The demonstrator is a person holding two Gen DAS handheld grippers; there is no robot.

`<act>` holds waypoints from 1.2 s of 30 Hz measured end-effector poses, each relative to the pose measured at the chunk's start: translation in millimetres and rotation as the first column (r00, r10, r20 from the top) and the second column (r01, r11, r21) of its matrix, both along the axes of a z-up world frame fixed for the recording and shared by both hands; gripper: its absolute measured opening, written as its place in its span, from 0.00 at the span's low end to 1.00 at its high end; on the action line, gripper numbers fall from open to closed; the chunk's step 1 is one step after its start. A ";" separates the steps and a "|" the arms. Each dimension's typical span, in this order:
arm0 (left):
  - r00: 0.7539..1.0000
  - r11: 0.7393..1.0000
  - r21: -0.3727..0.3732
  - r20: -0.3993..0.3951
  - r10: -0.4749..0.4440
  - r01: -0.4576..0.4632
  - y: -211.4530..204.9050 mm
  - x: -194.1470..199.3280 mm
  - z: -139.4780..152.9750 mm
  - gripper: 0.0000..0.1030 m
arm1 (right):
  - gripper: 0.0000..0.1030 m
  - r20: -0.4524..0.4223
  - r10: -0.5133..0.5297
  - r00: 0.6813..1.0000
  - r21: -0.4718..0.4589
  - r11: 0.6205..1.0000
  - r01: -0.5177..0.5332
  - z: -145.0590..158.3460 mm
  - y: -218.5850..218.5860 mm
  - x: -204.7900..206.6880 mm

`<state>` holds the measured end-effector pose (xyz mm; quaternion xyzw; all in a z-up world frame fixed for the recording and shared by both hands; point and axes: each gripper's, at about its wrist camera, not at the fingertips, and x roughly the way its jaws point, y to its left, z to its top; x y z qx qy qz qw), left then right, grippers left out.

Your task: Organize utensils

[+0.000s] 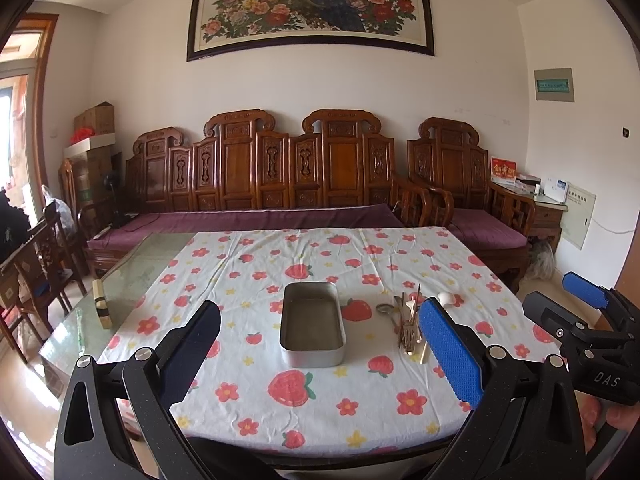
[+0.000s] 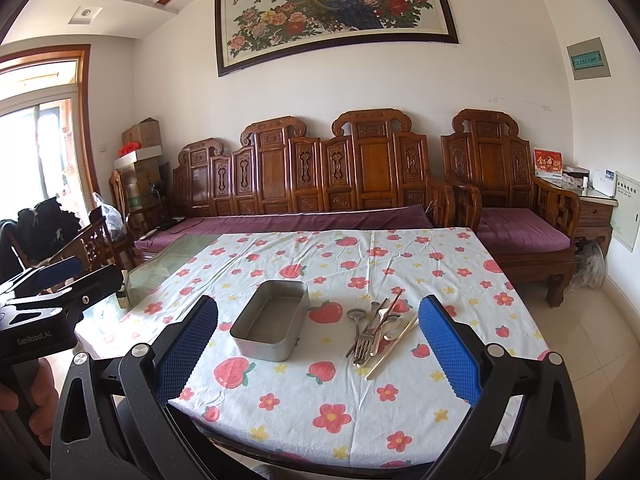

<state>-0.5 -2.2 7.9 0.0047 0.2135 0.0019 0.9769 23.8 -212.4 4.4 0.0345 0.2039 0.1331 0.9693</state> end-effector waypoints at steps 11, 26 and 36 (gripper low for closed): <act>1.000 1.000 0.002 0.002 0.000 0.000 -0.5 1.0 0.6 0.94 | 0.98 0.000 0.000 1.000 0.000 1.000 0.000 0.5 -0.6 -0.4; 1.000 1.000 0.002 0.006 0.000 0.000 -2.8 -1.4 3.2 0.94 | 0.98 0.001 0.000 1.000 0.000 1.000 0.000 1.8 -1.3 -1.2; 1.000 1.000 0.003 0.008 -0.002 0.002 -3.6 -3.4 7.7 0.94 | 0.98 0.000 0.001 1.000 0.001 1.000 -0.001 1.9 -1.6 -1.8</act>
